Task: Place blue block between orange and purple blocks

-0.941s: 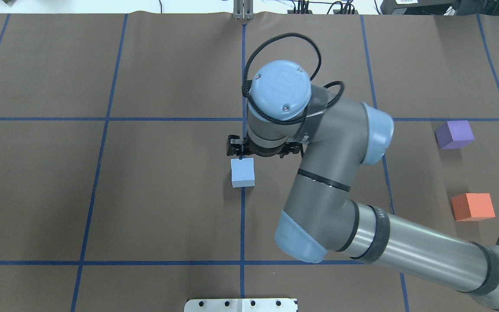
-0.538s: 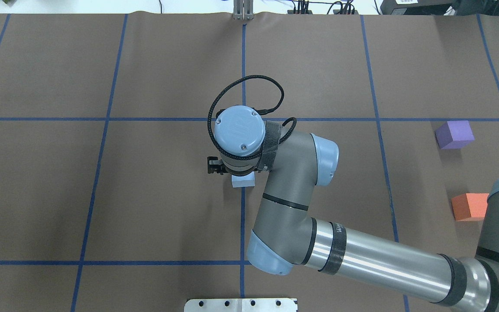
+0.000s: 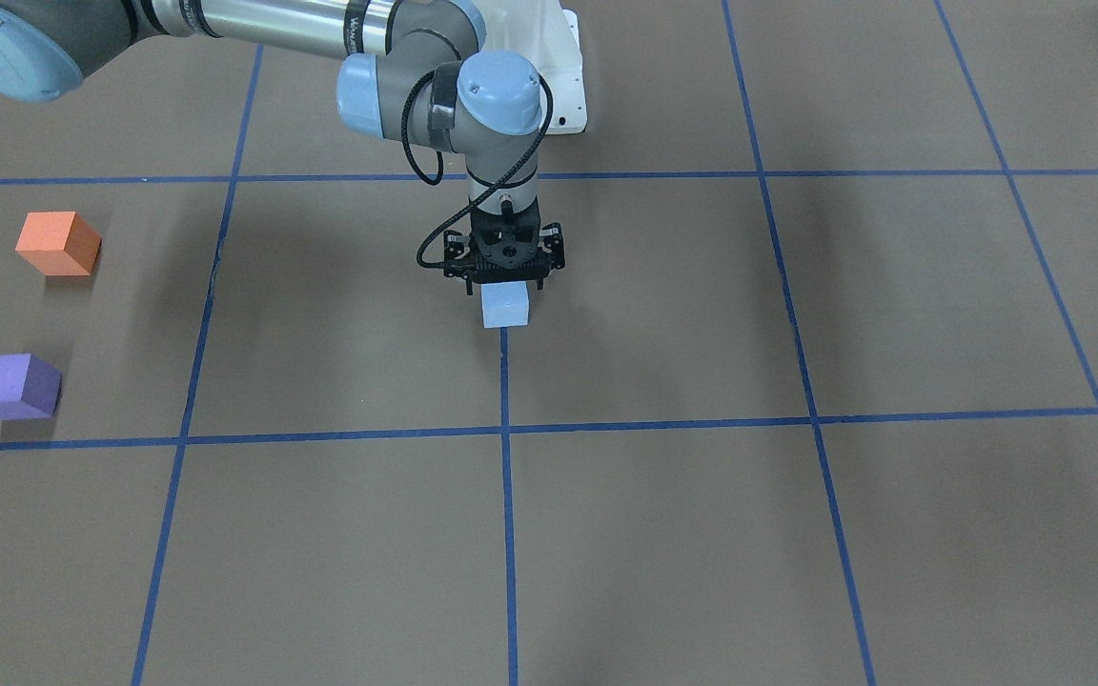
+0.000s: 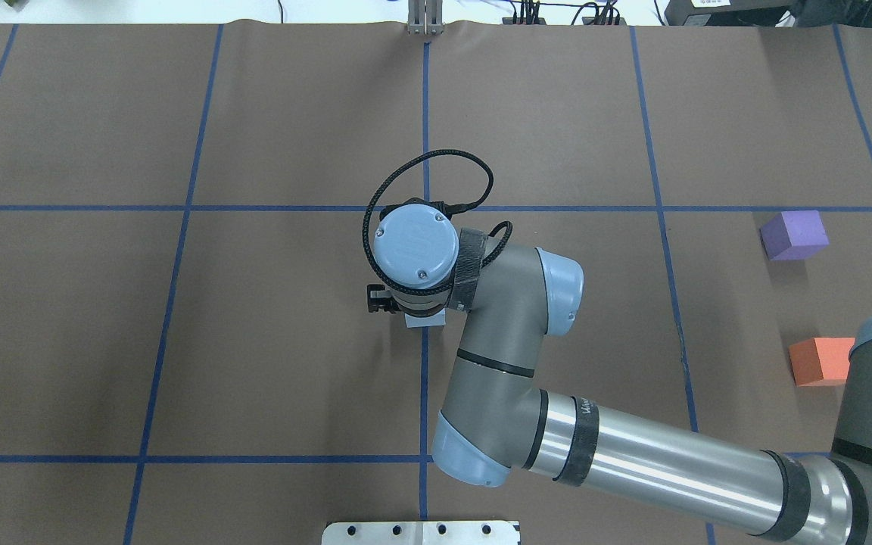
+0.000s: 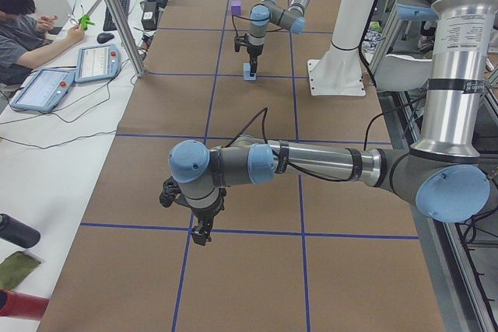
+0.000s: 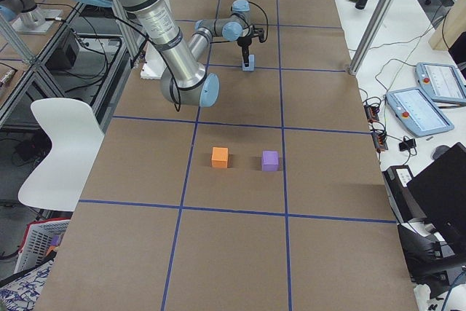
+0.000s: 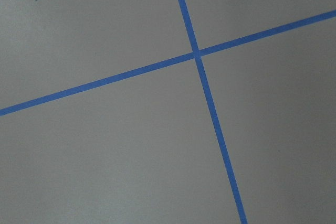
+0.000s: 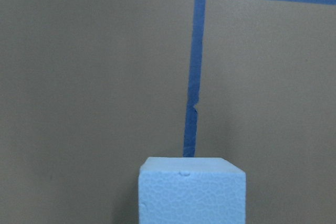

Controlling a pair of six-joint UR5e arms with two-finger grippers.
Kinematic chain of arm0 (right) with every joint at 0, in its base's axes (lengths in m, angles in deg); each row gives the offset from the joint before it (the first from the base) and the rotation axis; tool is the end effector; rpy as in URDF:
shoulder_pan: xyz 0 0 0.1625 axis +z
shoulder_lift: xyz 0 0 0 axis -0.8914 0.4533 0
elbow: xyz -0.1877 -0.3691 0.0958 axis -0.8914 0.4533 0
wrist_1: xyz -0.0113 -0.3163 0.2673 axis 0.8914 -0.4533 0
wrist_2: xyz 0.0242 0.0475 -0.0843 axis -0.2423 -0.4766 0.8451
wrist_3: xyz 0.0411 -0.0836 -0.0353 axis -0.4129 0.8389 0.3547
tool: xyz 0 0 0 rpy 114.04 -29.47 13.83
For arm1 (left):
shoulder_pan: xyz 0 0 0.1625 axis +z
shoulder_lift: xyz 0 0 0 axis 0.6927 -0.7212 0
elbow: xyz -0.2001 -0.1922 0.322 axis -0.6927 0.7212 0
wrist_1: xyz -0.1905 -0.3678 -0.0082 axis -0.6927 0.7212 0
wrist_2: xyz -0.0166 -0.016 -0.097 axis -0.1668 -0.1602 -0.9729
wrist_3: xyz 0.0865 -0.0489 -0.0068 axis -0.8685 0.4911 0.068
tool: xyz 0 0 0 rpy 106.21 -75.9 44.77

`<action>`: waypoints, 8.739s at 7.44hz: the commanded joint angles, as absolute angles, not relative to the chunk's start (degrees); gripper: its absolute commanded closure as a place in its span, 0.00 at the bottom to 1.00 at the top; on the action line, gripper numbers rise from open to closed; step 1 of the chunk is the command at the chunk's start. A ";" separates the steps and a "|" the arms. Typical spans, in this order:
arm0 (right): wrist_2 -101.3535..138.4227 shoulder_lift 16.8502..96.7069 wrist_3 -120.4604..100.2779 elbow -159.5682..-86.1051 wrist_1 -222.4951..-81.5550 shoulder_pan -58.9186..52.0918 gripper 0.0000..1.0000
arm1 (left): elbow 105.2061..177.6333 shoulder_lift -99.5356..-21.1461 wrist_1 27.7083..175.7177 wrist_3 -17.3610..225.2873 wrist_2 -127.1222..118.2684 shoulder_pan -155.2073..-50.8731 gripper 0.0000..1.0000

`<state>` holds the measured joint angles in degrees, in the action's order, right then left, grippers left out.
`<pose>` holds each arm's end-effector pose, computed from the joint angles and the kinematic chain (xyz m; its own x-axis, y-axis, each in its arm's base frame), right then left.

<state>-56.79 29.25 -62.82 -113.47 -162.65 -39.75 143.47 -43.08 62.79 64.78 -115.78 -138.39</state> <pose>-0.6414 -0.4056 0.1917 0.7249 -0.0698 0.6853 -0.0447 0.9880 0.1480 -0.1048 -0.4907 0.6356 0.6912 0.2782 -0.6670 -0.2280 0.9597 0.1640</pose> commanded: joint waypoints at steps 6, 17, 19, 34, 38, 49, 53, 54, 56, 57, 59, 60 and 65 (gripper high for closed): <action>-60.81 35.28 -58.13 -126.55 -169.91 -34.51 0.74 | 144.05 -37.15 76.10 77.50 -119.39 -138.33 0.00; -78.24 84.58 -35.78 -137.80 -140.65 -8.91 0.68 | 144.23 -36.26 81.85 83.25 -119.30 -138.15 0.00; -79.03 89.08 -36.48 -130.08 -127.03 -8.64 0.67 | 144.32 -36.26 81.85 83.26 -119.30 -138.06 0.00; -90.37 82.00 17.11 -134.69 -172.50 27.29 0.01 | 144.58 -36.26 81.94 82.82 -119.39 -137.98 0.00; -92.21 83.56 16.08 -135.75 -172.57 27.31 0.01 | 144.50 -35.91 83.61 83.08 -120.00 -138.15 0.00; -92.48 83.83 16.16 -135.40 -172.57 27.22 0.00 | 156.53 -31.08 72.27 83.08 -117.92 -137.89 0.00; -92.56 83.83 16.17 -135.40 -172.57 27.22 0.00 | 156.62 -30.90 72.18 83.08 -115.43 -137.89 0.00; -92.56 83.83 16.17 -135.40 -172.57 27.22 0.00 | 156.62 -30.90 72.27 83.08 -115.43 -137.89 0.00; -93.52 83.83 16.17 -135.49 -172.57 27.22 0.00 | 156.62 -30.90 72.27 83.08 -115.43 -137.89 0.00; -93.53 83.83 16.17 -135.49 -172.57 27.22 0.00 | 156.62 -30.90 72.27 83.08 -115.43 -137.89 0.00; -93.53 83.83 16.08 -135.49 -172.49 27.22 0.00 | 156.62 -30.90 72.27 83.08 -115.43 -137.89 0.00; -93.53 83.83 16.08 -135.49 -172.49 27.13 0.00 | 156.62 -30.90 72.27 83.08 -115.43 -137.89 0.00; -93.53 83.83 16.16 -135.49 -172.49 27.13 0.00 | 156.62 -30.99 72.27 83.08 -115.35 -137.89 0.00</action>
